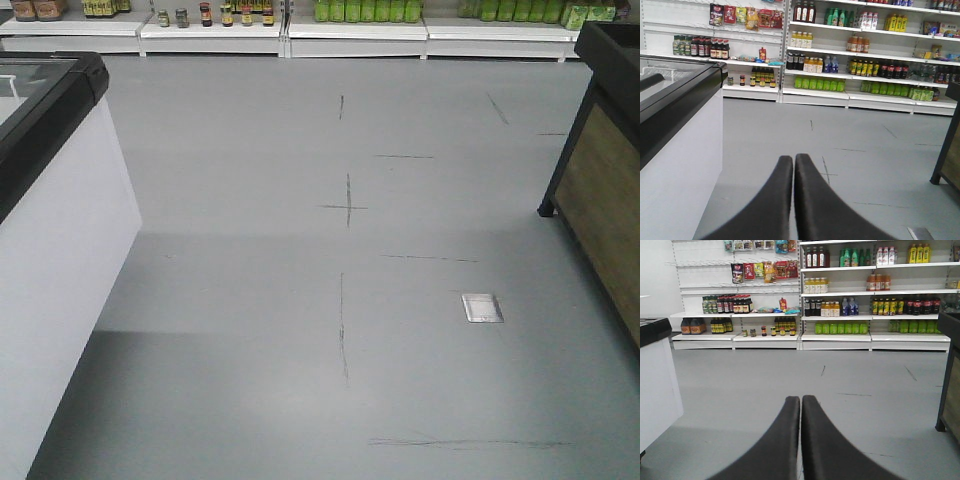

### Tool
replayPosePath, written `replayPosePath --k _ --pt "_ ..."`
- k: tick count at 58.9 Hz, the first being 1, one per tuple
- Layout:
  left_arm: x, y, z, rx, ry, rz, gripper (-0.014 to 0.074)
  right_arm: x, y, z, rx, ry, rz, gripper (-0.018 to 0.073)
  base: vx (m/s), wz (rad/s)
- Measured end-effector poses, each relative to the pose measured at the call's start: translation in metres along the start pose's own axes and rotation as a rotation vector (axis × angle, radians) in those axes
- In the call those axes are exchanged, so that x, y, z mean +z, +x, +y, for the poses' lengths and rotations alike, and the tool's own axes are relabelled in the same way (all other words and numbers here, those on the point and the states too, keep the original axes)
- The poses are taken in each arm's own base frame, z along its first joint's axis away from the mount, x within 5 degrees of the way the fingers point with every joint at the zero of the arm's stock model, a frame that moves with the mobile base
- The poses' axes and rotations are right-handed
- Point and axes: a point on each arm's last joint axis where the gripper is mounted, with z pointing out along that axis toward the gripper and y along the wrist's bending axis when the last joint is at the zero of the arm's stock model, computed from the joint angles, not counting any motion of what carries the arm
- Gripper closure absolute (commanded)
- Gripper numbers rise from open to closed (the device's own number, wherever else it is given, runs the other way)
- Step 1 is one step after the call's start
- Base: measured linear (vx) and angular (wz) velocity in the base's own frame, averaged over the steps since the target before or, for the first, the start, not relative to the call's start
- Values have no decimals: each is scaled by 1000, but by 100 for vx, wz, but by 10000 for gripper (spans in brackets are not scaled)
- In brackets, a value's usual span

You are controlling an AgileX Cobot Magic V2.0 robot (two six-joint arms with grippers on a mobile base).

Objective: Pick three apples into basket with both arms
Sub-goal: 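Drive the base forward along the aisle toward the fruit tables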

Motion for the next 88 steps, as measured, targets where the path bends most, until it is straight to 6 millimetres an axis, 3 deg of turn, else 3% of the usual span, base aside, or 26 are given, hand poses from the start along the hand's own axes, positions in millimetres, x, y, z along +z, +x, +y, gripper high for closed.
replayPosePath --k 88 --pt "0 0 0 0 0 0 602 0 0 0 0 0 1 564 16 -3"
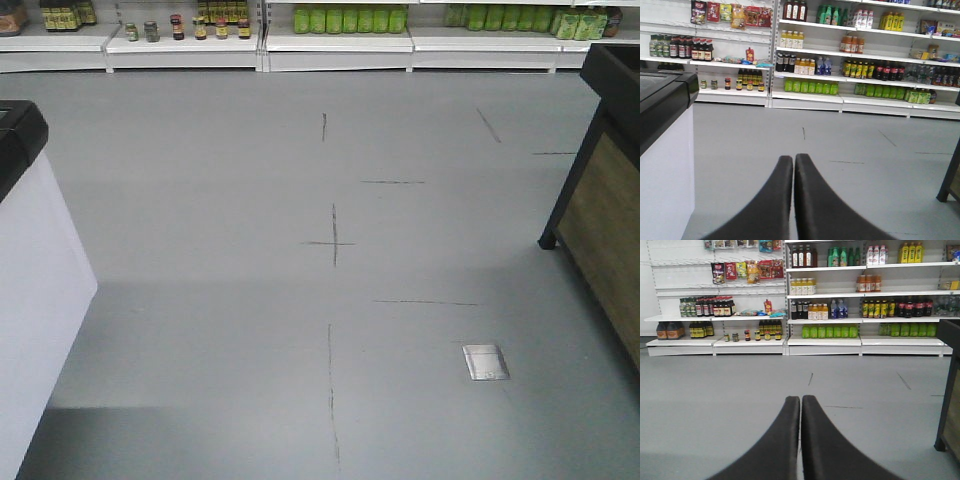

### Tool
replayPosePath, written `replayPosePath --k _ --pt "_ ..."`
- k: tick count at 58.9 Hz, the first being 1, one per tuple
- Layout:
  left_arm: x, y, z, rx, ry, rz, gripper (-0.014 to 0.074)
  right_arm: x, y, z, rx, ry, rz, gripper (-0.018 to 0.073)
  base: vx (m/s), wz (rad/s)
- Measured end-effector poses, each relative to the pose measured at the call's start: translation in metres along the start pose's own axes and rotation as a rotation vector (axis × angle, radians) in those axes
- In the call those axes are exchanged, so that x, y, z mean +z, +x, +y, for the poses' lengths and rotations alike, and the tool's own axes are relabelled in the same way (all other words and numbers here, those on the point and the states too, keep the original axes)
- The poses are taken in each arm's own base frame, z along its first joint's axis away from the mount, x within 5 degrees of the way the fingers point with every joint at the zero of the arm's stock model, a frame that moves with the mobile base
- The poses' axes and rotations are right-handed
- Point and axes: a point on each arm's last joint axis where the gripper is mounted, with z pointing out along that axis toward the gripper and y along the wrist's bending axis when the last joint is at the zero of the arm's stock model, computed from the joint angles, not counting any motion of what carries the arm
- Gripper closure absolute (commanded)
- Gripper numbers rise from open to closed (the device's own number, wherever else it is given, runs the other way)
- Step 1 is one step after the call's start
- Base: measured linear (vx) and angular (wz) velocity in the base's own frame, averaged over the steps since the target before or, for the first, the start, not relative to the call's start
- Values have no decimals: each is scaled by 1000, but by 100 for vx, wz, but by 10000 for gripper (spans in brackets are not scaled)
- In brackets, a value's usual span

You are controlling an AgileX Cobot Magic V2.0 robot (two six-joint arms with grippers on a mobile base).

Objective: Pick three apples into basket with both arms
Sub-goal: 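Drive the base forward along the aisle toward the fruit tables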

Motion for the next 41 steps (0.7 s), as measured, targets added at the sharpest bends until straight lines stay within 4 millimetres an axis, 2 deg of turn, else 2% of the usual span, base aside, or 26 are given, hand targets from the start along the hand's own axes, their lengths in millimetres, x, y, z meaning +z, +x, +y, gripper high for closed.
replayPosePath --k 41 --pt "0 0 0 0 0 0 602 0 0 0 0 0 0 564 23 -26"
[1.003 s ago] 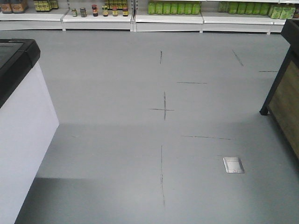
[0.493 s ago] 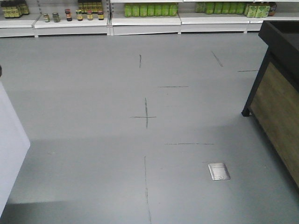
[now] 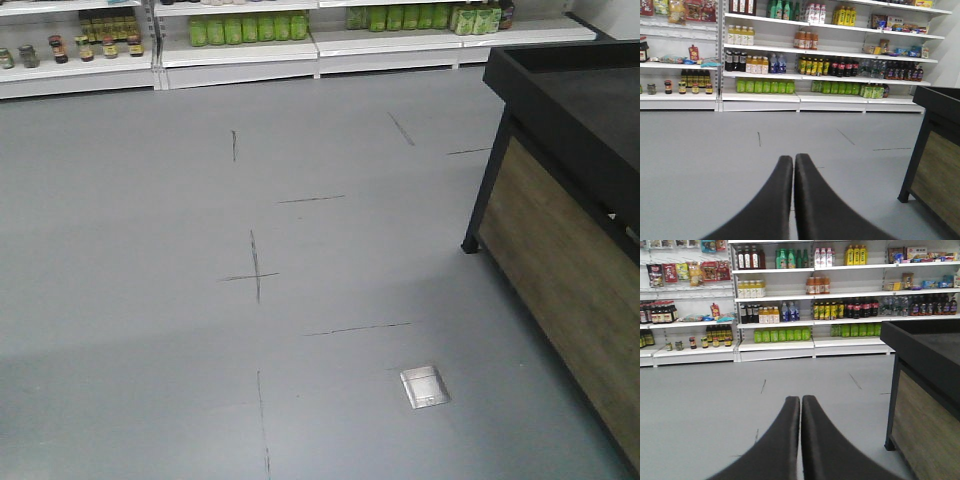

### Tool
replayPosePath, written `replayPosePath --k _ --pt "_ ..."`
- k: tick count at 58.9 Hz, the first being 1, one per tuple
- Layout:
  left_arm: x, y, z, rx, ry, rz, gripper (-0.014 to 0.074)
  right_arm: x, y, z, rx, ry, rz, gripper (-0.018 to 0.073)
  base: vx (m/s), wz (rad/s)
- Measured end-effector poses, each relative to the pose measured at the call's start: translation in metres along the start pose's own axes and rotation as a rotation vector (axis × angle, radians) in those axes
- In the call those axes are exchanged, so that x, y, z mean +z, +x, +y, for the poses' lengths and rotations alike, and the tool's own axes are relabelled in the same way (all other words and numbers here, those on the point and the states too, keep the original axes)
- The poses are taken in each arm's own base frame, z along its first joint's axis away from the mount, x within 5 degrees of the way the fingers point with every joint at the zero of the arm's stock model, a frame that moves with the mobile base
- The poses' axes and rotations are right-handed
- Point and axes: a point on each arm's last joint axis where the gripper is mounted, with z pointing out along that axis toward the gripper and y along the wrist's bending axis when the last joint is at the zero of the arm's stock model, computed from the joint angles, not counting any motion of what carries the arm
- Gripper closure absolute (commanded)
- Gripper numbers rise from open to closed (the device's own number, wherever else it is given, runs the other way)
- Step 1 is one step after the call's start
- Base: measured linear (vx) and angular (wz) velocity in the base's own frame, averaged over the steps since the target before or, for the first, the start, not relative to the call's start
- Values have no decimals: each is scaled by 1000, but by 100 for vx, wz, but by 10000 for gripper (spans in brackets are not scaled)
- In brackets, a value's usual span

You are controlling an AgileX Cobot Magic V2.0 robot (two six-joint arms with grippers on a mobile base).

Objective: Pick three apples into basket with both arms
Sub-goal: 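Drive the base forward along the aisle toward the fruit tables, then turn the base and approach the table holding the light-blue basket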

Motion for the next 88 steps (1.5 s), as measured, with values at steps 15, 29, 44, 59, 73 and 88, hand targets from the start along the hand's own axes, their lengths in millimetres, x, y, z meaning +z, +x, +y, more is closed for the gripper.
replayPosePath --k 15,29,44,59,73,88 --pt "0 0 0 0 0 0 602 0 0 0 0 0 0 564 26 -30" --pt "0 0 0 0 0 0 602 0 0 0 0 0 0 564 24 -39" --pt "0 0 0 0 0 0 602 0 0 0 0 0 0 564 20 -50" --pt "0 0 0 0 0 0 602 0 0 0 0 0 0 564 17 -63" --pt "0 0 0 0 0 0 602 0 0 0 0 0 1 564 15 -62" --pt "0 0 0 0 0 0 602 0 0 0 0 0 1 564 14 -57"
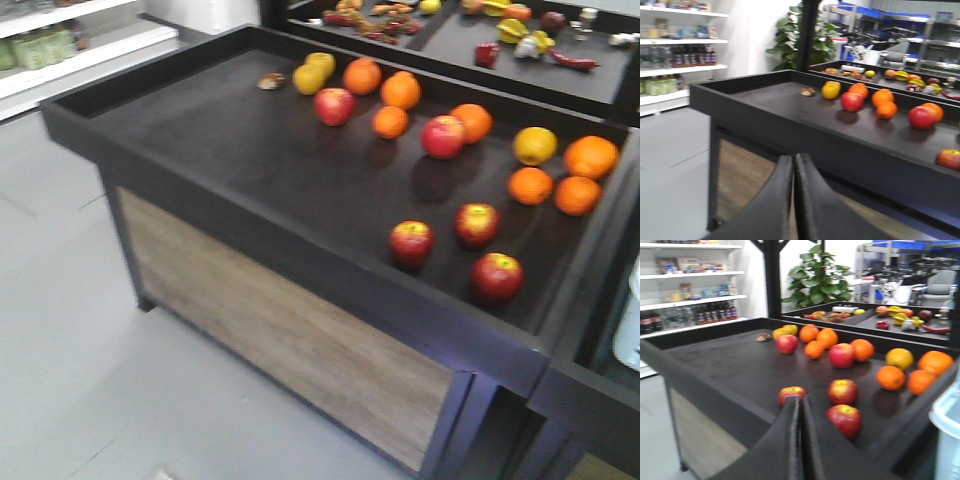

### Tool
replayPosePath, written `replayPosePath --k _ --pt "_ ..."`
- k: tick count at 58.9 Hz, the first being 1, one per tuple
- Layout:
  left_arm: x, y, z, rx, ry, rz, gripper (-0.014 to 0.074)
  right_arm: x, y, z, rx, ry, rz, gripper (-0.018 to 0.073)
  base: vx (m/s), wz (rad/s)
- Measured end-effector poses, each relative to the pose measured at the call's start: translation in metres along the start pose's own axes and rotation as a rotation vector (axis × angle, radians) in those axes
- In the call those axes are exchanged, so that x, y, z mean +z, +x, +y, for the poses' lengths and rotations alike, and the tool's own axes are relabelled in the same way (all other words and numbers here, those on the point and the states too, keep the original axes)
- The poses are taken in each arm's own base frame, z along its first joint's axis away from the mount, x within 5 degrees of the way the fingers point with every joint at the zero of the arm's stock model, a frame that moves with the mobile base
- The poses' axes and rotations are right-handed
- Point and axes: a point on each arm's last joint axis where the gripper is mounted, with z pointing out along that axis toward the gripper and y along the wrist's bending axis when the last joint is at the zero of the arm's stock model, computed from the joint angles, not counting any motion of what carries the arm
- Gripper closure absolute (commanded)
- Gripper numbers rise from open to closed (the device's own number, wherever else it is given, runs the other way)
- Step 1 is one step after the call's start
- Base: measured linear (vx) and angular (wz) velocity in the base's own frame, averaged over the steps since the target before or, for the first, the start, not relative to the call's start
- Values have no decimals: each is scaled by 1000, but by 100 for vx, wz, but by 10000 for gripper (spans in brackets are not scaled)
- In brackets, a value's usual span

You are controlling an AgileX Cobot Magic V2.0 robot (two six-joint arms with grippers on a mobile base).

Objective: Pick three apples into basket with both arms
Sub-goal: 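Turn the base and approach the table holding the light-blue basket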

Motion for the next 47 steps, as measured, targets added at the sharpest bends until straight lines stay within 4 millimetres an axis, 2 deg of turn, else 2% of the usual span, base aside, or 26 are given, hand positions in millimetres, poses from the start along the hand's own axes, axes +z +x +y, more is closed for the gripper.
replayPosePath --k 47 --pt "0 0 0 -2 0 0 602 0 0 0 0 0 0 564 11 -56"
